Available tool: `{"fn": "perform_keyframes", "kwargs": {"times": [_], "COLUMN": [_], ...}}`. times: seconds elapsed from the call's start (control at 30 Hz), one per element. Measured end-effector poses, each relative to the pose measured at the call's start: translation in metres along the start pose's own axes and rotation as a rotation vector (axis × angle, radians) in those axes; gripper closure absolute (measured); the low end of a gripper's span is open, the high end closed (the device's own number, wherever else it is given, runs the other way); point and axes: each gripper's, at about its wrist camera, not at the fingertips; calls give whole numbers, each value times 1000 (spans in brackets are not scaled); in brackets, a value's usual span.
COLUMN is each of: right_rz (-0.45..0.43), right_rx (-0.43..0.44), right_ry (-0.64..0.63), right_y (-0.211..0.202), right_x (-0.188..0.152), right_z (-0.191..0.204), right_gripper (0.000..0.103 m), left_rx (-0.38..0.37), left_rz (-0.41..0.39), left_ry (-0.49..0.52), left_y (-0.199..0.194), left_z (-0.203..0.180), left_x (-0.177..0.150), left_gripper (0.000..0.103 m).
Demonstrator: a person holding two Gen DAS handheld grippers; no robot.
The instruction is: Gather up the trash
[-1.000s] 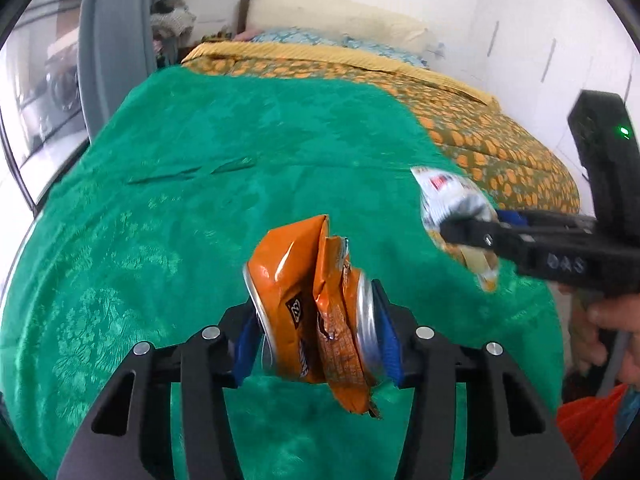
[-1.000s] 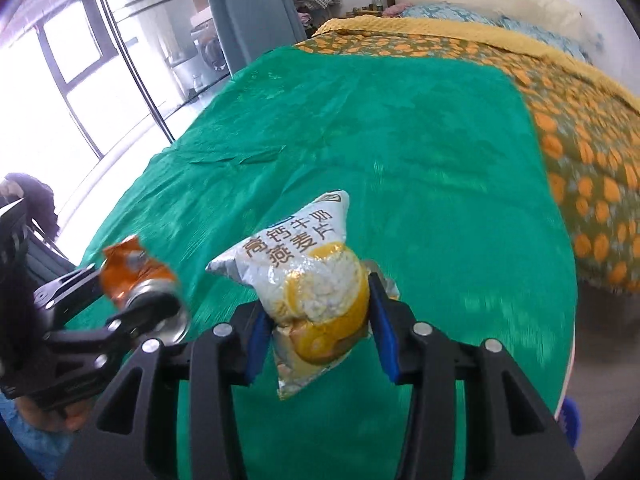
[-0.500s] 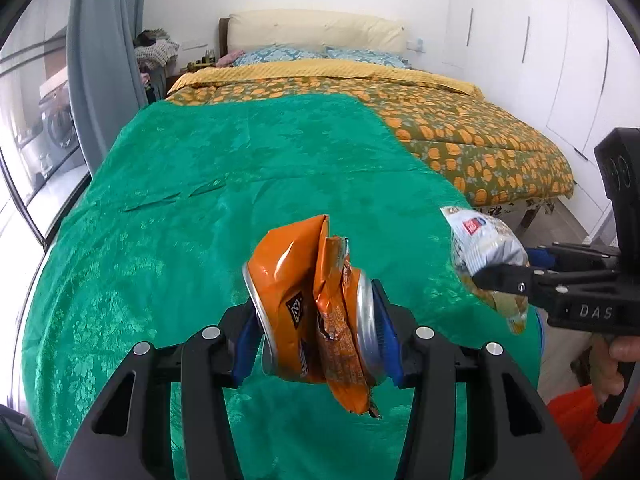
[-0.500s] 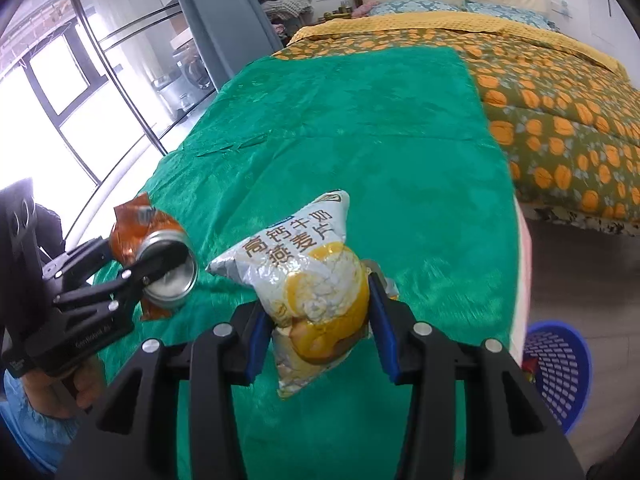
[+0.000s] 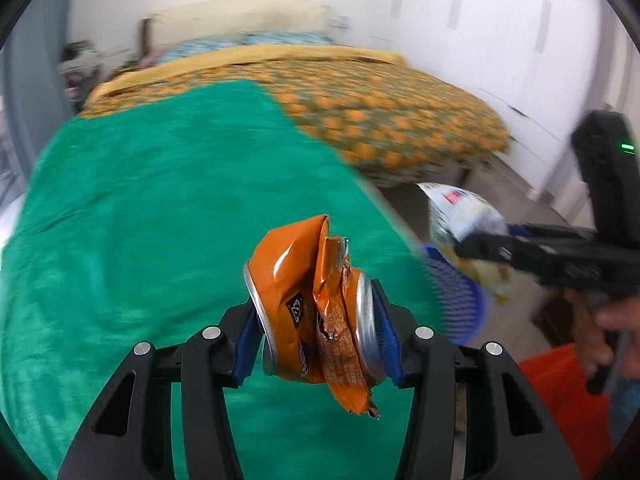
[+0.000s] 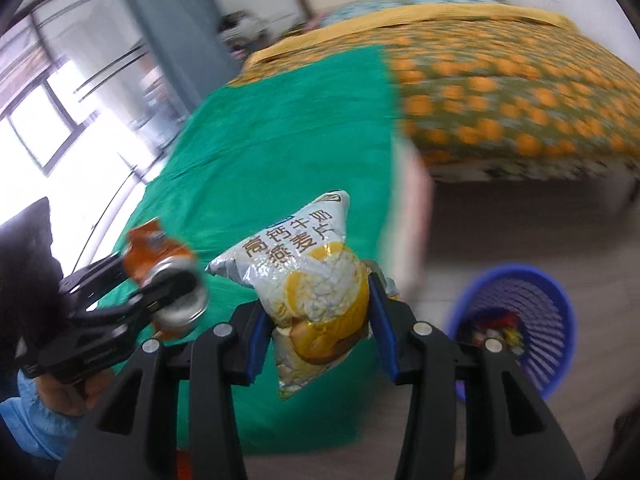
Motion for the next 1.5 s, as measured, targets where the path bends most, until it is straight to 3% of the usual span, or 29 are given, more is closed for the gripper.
{"fn": "perform_keyframes", "kwargs": {"times": [0.17, 0.33, 0.57, 0.63, 0.7, 0.8, 0.87, 1.03, 1.07, 1.17, 1.3, 1.37, 1.5], "right_rz": [6, 34, 86, 110, 124, 110, 80, 7, -4, -9, -52, -85, -148], "right_rx": [-164, -209, -203, -195, -193, -201, -209, -280, -303, -439, -547, -511, -506], "right_ry": [155, 285, 462, 520, 567, 605, 617, 571, 543, 435, 337, 363, 389], "right_y": [-21, -7, 43, 60, 73, 76, 66, 27, 16, -18, -61, -80, -111], "right_x": [-16, -28, -51, -60, -71, -82, -85, -76, -73, -70, -88, -105, -132], "right_z": [-105, -191, -283, -307, -324, -337, -342, -329, -320, -282, -223, -196, -155], "right_gripper": [60, 59, 55, 46, 16, 15, 13, 5, 5, 5, 5, 5, 5], "left_rx": [-184, -251, -220, -204, -182, -121, -124, -93, -107, -144, -113, -78, 61], "left_rz": [61, 162, 309, 353, 369, 386, 364, 255, 222, 180, 121, 70, 65], "left_ry": [80, 95, 30, -6, -29, -63, -86, 5, 21, 56, 86, 103, 148], "left_y": [41, 117, 251, 288, 310, 330, 323, 265, 246, 194, 132, 101, 69], "left_z": [-95, -163, -193, -190, -188, -181, -180, -192, -194, -198, -198, -197, -201], "left_x": [12, 17, -4, -12, -18, -25, -25, -16, -13, -7, -14, -22, -35], "left_gripper": [54, 53, 46, 38, 21, 20, 18, 13, 6, 5, 5, 5, 5]}}
Point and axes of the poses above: each gripper's, at about its wrist camera, not at the fingertips, and y roughly the way its jaws point, z to its left, x to its top, and after that the axes turned 1 degree about -z, right-handed
